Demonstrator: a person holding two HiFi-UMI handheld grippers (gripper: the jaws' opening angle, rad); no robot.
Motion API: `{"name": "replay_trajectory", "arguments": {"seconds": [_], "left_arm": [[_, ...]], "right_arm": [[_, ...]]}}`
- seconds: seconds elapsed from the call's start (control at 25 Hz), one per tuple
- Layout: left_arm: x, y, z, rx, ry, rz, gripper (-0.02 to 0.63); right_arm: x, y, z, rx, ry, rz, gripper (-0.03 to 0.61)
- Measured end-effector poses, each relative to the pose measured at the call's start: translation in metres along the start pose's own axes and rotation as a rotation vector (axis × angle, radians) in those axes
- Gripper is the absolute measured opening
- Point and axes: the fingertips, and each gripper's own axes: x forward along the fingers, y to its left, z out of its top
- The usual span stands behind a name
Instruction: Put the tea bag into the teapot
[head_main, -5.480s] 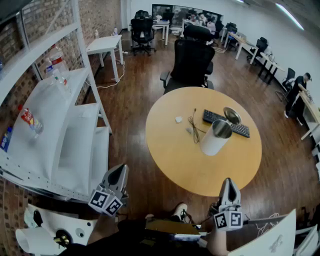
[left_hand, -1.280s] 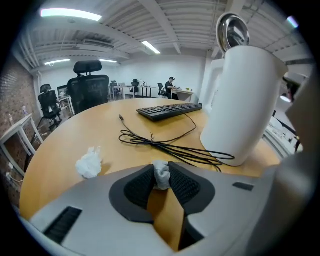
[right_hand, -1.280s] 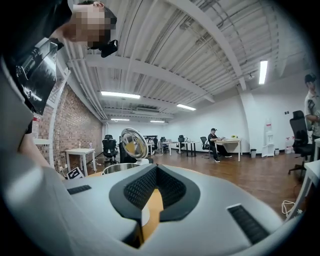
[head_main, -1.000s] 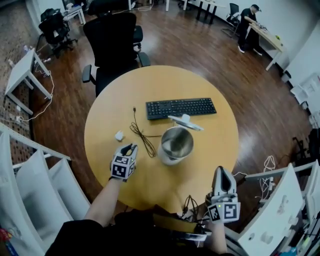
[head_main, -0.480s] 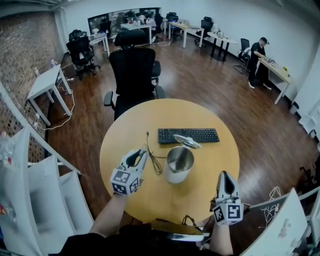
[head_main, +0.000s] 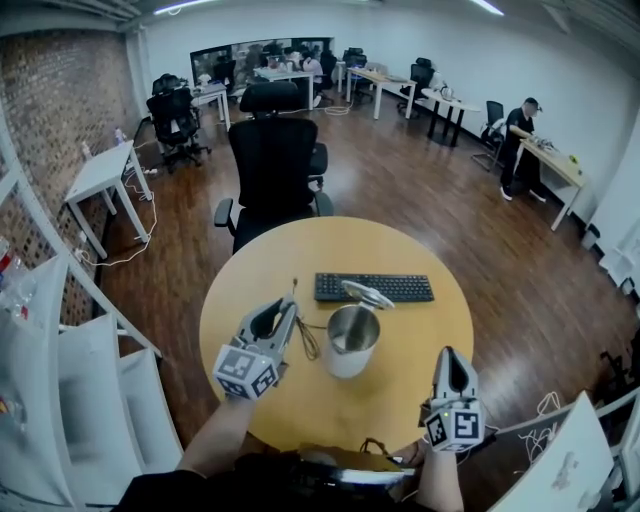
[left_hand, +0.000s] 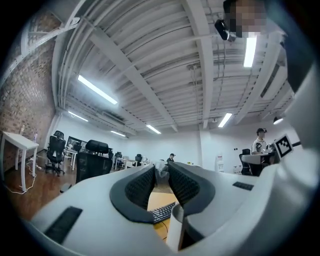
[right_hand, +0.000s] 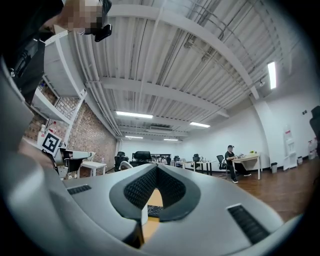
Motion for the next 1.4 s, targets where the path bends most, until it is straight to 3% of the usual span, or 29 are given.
{"name": "replay_trajectory", "arguments": {"seconds": [0.4,0.84,0.92,0.96,1.4], "left_arm": [[0.039,-0.053,-0.029,0.018,0.064,-0.122,0.078],[0.084,-0.087,-0.092,0.011,0.221,-0.213,0.081],[0.088,-0.089,-0.099,0.009,0.250,-0.221,0.180],[0.089,-0.089,-0.099,0.007,0.254,-0.224,0.204],[0.079,-0.077,-0.082,0.000,0.214,-0.217,0.204]], "right_arm": [[-0.020,-0.010,-0.004,-0.002,0.016,-0.040,0.002],[-0.038,-0.030,0.001,0.002,0.007,-0.122,0.002],[-0.040,-0.032,0.001,0.001,0.005,-0.133,0.002],[-0.041,-0.033,0.001,0.001,0.007,-0.137,0.002],[-0.030,-0.026,-0.003,0.004,0.018,-0.122,0.002]]}}
